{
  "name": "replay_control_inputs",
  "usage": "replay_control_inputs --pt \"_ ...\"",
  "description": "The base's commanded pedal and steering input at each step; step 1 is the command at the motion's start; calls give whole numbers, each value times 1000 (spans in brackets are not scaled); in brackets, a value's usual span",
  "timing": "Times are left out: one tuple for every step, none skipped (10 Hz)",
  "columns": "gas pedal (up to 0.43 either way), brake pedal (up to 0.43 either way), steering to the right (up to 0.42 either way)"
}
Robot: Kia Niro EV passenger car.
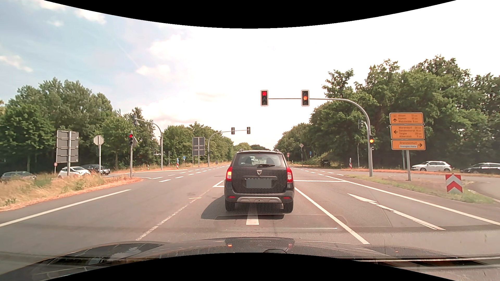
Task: Follow the waypoints while adhering to traffic rules and regulations
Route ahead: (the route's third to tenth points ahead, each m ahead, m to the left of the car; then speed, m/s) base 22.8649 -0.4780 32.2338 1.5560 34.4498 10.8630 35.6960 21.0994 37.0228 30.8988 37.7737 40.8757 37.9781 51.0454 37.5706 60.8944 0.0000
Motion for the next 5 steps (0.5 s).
replay_control_inputs --pt "0 177 0" --pt "0 171 0" --pt "0 177 0" --pt "0 177 0" --pt "0 177 0"
